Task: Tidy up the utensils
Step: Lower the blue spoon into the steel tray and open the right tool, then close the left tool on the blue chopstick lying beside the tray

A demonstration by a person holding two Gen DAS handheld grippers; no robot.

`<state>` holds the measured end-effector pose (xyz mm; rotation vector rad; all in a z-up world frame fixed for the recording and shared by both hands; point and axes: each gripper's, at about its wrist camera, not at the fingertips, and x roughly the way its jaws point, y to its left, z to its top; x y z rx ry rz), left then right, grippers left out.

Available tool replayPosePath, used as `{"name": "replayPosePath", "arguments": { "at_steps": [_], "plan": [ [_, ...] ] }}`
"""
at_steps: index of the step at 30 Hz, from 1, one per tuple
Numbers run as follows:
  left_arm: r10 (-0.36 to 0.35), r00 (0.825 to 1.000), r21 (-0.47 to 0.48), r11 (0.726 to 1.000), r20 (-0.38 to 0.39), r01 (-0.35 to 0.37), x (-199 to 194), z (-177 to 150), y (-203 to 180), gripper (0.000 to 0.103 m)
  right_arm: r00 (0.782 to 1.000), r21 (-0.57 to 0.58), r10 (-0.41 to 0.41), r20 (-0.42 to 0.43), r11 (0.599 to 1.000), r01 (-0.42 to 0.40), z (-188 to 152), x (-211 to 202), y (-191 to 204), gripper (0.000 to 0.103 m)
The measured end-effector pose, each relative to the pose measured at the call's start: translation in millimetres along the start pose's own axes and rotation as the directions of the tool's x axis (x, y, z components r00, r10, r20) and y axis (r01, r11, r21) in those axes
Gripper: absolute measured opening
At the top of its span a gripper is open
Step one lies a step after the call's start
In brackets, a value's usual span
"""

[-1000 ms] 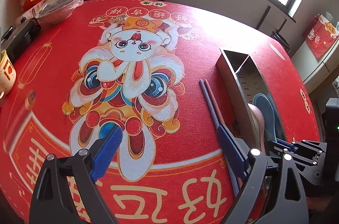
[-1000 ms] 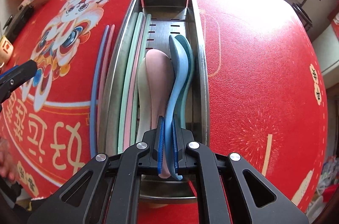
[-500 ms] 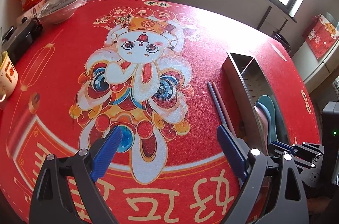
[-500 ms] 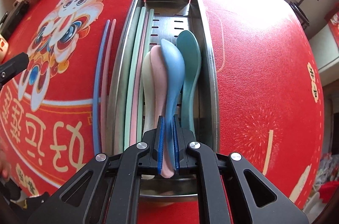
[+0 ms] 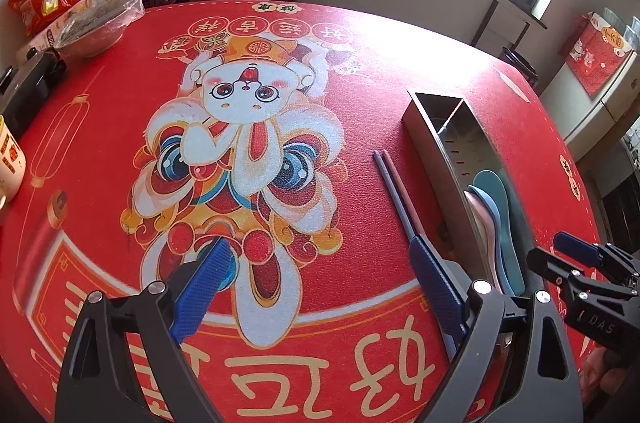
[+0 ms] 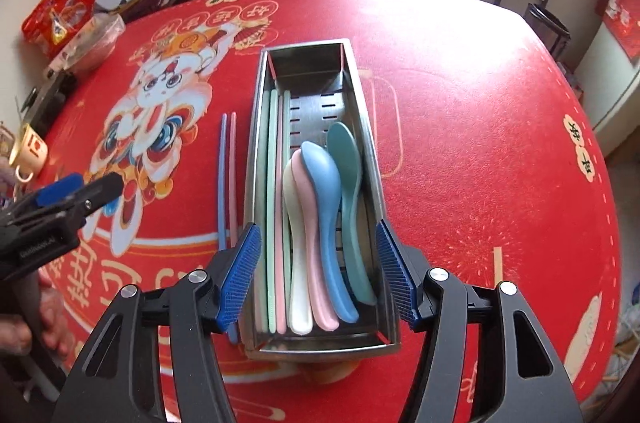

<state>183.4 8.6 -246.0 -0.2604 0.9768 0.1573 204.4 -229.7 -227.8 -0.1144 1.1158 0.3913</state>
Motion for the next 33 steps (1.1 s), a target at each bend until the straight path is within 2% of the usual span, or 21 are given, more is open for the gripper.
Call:
{"name": "replayPosePath", "arguments": {
  "at_steps": [1, 5, 6, 7, 8, 11, 12, 14, 17, 23, 28, 33],
  "plan": [
    [-0.006, 1.000, 0.008, 1.000, -0.001, 0.006, 0, -1, -3, 0.088, 1.000, 0.013, 0.007, 0.010, 1.000, -0.007, 0, -2, -3, 0.065],
    [-0.015, 1.000, 0.035, 0.999, -0.007, 0.016, 2, -2, -13, 0.088, 1.000, 0.073, 0.016, 0.011, 0.997, -0.017, 0, -7, -21, 0.066],
    [-0.020, 1.000, 0.040, 0.999, -0.008, 0.020, 2, -2, -15, 0.088, 1.000, 0.081, 0.022, 0.016, 0.996, -0.023, -2, -6, -23, 0.071],
    [-0.024, 1.000, 0.044, 0.999, -0.010, 0.025, 3, -3, -17, 0.087, 0.999, 0.090, 0.023, 0.025, 0.996, -0.025, -3, -6, -26, 0.087],
    [-0.029, 0.999, 0.048, 0.998, -0.015, 0.030, 4, -3, -19, 0.083, 0.999, 0.102, 0.030, 0.039, 0.994, -0.034, -4, -6, -28, 0.089],
    [-0.062, 0.997, 0.050, 0.997, -0.056, 0.065, 12, -7, -25, 0.068, 0.995, 0.147, 0.081, 0.059, 0.985, -0.089, -5, -3, -36, 0.089],
    [-0.065, 0.996, 0.046, 0.997, -0.068, 0.069, 15, -7, -26, 0.065, 0.996, 0.156, 0.072, 0.058, 0.984, -0.081, -6, -2, -39, 0.089],
    [-0.075, 0.993, 0.030, 0.996, -0.093, 0.078, 21, -8, -28, 0.050, 0.997, 0.164, 0.057, 0.055, 0.984, -0.065, -7, 1, -44, 0.089],
    [-0.084, 0.989, 0.007, 0.996, -0.122, 0.086, 30, -9, -30, 0.037, 0.997, 0.183, 0.053, 0.063, 0.981, -0.064, -10, 3, -55, 0.089],
    [-0.095, 0.981, 0.016, 0.995, -0.169, 0.099, 51, -10, -47, 0.032, 0.999, 0.186, -0.011, 0.047, 0.983, 0.002, -15, 10, -72, 0.089],
    [-0.095, 0.974, 0.031, 0.994, -0.208, 0.103, 67, -17, -60, 0.027, 0.997, 0.214, -0.002, 0.072, 0.977, -0.014, -17, 8, -89, 0.089],
    [-0.082, 0.974, 0.042, 0.995, -0.213, 0.093, 72, -17, -67, 0.026, 0.998, 0.231, -0.003, 0.064, 0.973, -0.012, -19, 11, -98, 0.089]
  ]
}}
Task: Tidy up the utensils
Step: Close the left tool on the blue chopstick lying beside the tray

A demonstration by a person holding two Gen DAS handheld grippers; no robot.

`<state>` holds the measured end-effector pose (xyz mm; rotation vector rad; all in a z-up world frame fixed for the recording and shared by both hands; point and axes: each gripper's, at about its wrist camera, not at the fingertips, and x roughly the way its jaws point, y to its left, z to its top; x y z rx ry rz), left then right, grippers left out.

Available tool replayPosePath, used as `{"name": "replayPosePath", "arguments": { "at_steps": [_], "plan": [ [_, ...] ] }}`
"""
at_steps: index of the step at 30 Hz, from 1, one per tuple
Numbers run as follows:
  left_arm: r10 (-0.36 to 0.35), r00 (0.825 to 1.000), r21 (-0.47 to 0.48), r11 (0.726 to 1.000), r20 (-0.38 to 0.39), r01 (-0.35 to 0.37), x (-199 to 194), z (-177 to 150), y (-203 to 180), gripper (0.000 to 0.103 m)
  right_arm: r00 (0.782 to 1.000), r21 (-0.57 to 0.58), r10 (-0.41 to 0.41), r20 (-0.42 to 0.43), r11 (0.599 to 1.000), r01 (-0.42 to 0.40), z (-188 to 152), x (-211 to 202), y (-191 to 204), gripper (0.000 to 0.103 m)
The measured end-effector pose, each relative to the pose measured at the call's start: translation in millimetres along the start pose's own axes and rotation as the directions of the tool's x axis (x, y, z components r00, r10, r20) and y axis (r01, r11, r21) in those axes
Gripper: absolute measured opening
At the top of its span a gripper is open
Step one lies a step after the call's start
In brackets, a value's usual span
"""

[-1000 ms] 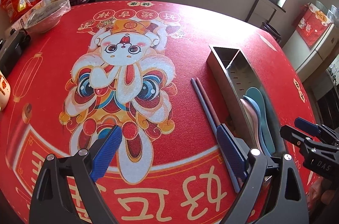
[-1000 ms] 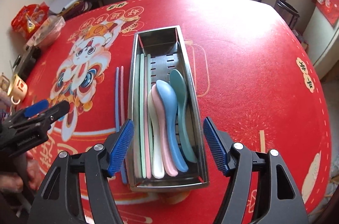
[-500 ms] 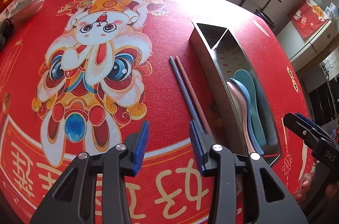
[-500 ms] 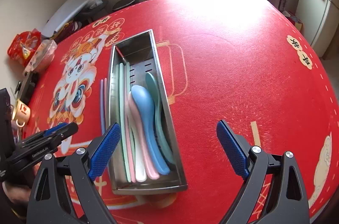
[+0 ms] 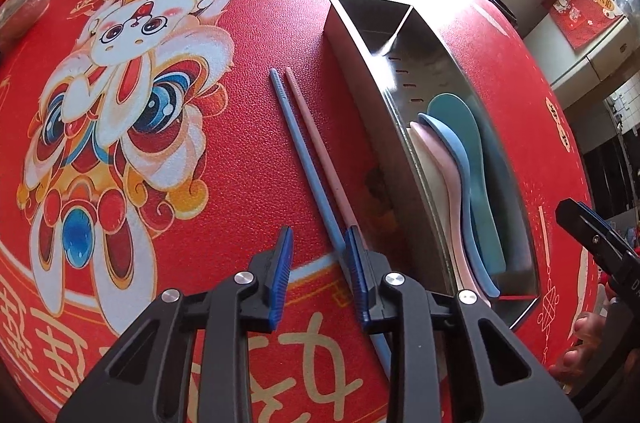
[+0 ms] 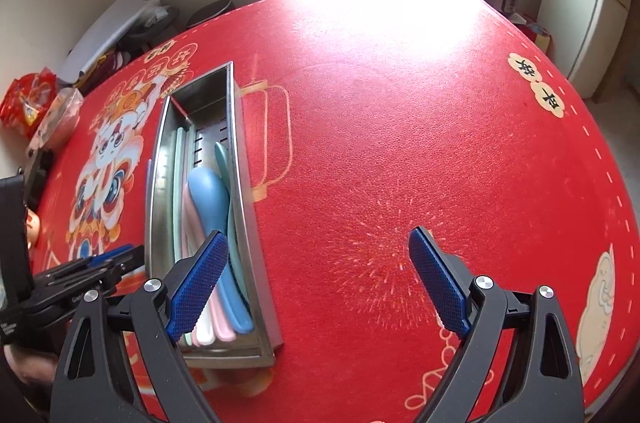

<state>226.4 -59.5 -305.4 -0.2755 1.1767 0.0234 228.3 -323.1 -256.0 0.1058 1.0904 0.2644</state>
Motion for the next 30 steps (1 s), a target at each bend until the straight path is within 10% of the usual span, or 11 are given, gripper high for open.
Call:
{"name": "replayPosePath", "arguments": {
  "at_steps": [30],
  "plan": [
    [0.136, 0.991, 0.085, 0.987, -0.010, -0.135, -1, 0, -12, 0.027, 1.000, 0.001, -0.015, 0.020, 1.000, 0.015, 5, 3, 3, 0.089]
  ]
}}
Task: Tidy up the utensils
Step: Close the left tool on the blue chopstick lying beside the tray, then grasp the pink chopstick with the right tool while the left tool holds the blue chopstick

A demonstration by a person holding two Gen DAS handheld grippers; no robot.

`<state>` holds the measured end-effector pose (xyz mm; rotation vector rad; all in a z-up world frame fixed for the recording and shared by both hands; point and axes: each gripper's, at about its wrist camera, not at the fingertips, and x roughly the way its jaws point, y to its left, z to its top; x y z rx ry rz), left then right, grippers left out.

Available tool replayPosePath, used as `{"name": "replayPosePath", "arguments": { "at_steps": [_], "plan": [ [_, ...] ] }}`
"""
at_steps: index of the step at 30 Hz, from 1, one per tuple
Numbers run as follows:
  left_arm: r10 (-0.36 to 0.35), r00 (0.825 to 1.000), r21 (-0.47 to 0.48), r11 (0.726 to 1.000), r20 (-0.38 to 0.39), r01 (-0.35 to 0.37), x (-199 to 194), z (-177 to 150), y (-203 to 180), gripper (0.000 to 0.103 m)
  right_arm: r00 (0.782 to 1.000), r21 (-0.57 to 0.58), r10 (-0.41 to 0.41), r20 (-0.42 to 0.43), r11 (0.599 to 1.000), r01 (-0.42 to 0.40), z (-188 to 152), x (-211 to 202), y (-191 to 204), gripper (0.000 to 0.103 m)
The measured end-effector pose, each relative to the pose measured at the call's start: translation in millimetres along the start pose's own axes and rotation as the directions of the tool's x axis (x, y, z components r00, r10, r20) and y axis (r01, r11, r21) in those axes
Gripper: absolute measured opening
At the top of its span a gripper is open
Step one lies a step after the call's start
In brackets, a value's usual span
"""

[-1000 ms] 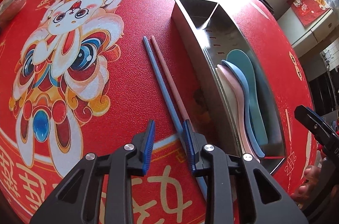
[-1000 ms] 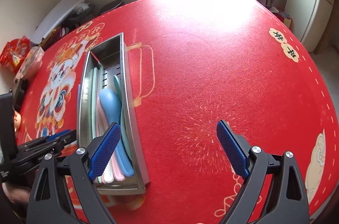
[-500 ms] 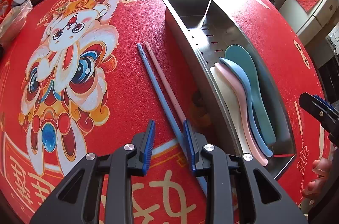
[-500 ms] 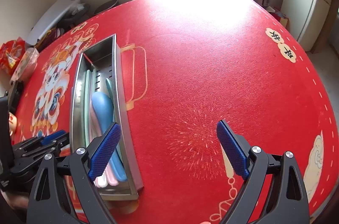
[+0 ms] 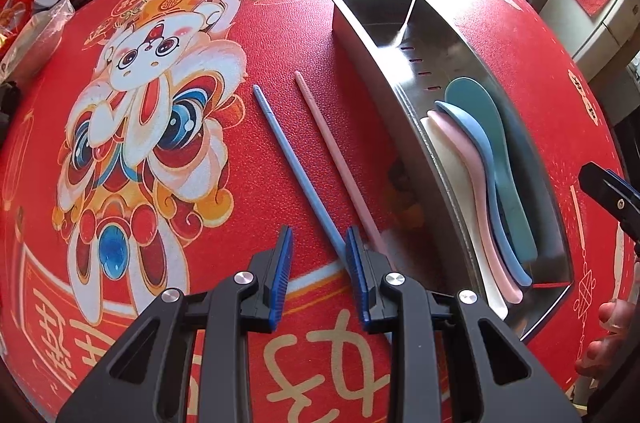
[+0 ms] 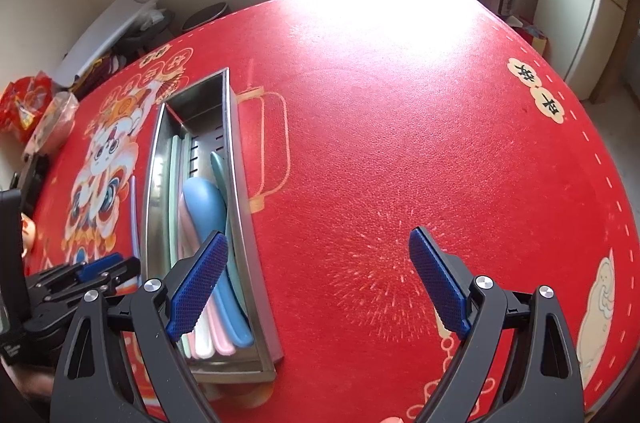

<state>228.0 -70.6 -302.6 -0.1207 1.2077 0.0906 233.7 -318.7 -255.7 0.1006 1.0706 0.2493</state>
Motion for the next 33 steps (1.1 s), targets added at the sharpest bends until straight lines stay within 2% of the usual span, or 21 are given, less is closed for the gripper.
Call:
{"name": "replayPosePath", "arguments": {
  "at_steps": [6, 7, 8, 13, 18, 23, 28, 33],
  "plan": [
    [-0.008, 1.000, 0.026, 1.000, 0.001, 0.008, 3, 0, -7, 0.026, 1.000, 0.004, 0.019, -0.008, 1.000, -0.019, -1, -1, -2, 0.089],
    [-0.008, 1.000, 0.027, 1.000, 0.004, 0.008, 3, 0, -7, 0.023, 1.000, 0.006, 0.026, -0.011, 1.000, -0.026, 0, -1, -2, 0.089],
    [-0.008, 1.000, 0.028, 1.000, 0.006, 0.008, 3, 0, -5, 0.013, 0.999, 0.007, 0.031, -0.015, 0.999, -0.031, 0, -1, -2, 0.089],
    [-0.020, 1.000, 0.001, 1.000, -0.003, 0.020, 1, -3, 9, 0.006, 1.000, -0.016, 0.009, -0.024, 1.000, -0.009, 2, 0, 5, 0.089],
    [-0.017, 1.000, -0.005, 1.000, -0.003, 0.017, -3, -13, 27, 0.006, 0.998, 0.000, 0.036, -0.050, 0.999, -0.036, 3, 3, 11, 0.089],
    [-0.018, 1.000, 0.022, 1.000, 0.001, 0.018, -6, -19, 28, 0.007, 0.994, -0.008, 0.047, -0.100, 0.999, -0.048, 0, 9, 22, 0.089],
    [0.000, 1.000, 0.090, 0.996, 0.024, -0.003, -7, -24, 23, 0.007, 0.995, -0.031, 0.035, -0.089, 0.999, -0.038, -1, 6, 33, 0.089],
    [-0.020, 0.999, 0.087, 0.996, 0.034, 0.017, -8, -26, 25, 0.007, 0.993, -0.016, 0.061, -0.104, 0.998, -0.063, -2, 4, 36, 0.089]
  ]
}}
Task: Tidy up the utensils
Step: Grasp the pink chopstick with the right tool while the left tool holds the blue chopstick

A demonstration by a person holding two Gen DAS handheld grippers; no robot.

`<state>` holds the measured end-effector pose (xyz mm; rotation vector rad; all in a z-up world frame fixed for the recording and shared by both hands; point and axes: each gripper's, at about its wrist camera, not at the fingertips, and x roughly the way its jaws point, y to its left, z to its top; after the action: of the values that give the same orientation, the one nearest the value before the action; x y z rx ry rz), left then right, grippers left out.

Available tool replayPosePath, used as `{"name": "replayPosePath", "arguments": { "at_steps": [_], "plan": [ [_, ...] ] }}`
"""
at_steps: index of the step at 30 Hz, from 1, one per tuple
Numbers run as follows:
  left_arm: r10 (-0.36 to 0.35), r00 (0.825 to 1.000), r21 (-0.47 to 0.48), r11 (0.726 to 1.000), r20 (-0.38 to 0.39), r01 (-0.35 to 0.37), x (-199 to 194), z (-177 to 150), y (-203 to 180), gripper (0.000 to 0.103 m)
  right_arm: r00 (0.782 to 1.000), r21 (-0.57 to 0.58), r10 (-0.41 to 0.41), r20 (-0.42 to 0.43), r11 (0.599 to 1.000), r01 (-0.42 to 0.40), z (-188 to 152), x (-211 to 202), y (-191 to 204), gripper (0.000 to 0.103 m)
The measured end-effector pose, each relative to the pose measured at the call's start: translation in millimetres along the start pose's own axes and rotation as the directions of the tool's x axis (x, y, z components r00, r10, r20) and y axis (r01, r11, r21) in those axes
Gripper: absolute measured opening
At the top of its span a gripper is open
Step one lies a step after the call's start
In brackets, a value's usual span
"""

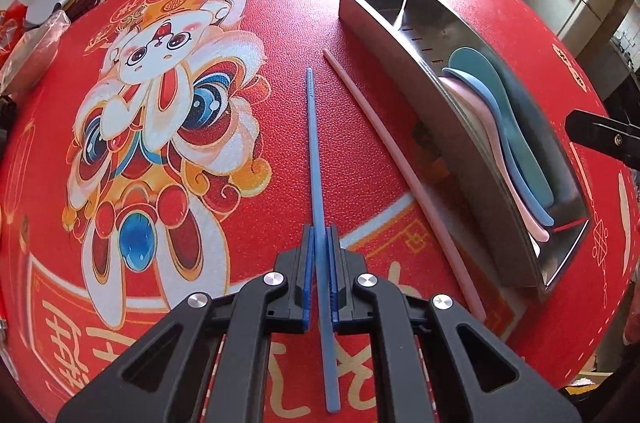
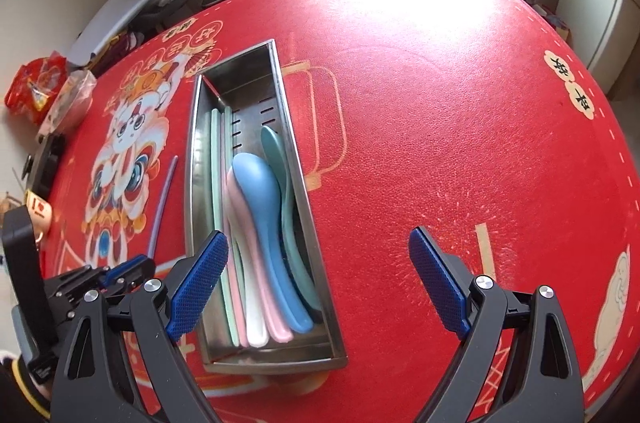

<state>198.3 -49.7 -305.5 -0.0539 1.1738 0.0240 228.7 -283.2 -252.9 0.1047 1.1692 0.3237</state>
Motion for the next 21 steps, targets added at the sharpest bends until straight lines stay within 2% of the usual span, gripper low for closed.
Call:
{"name": "replayPosePath", "arguments": {
  "at_steps": [4, 7, 12, 21],
  "plan": [
    [-0.072, 0.997, -0.084, 0.994, -0.004, 0.071, -3, -2, 14, 0.006, 0.999, 0.014, 0.036, -0.011, 0.999, -0.036, -3, -2, 1, 0.089],
    [-0.087, 0.996, -0.117, 0.989, 0.022, 0.089, -9, -6, 24, 0.006, 0.998, 0.022, 0.067, -0.007, 0.998, -0.067, -5, -5, 5, 0.089],
    [-0.082, 0.994, -0.153, 0.984, 0.070, 0.092, -25, -10, 44, 0.006, 0.997, -0.027, 0.072, -0.013, 0.997, -0.072, -8, -5, 28, 0.089],
    [-0.061, 0.996, -0.245, 0.967, 0.058, 0.074, -29, -33, 89, 0.006, 0.997, -0.142, 0.076, -0.032, 0.987, -0.080, -13, 2, 78, 0.088]
  ]
}}
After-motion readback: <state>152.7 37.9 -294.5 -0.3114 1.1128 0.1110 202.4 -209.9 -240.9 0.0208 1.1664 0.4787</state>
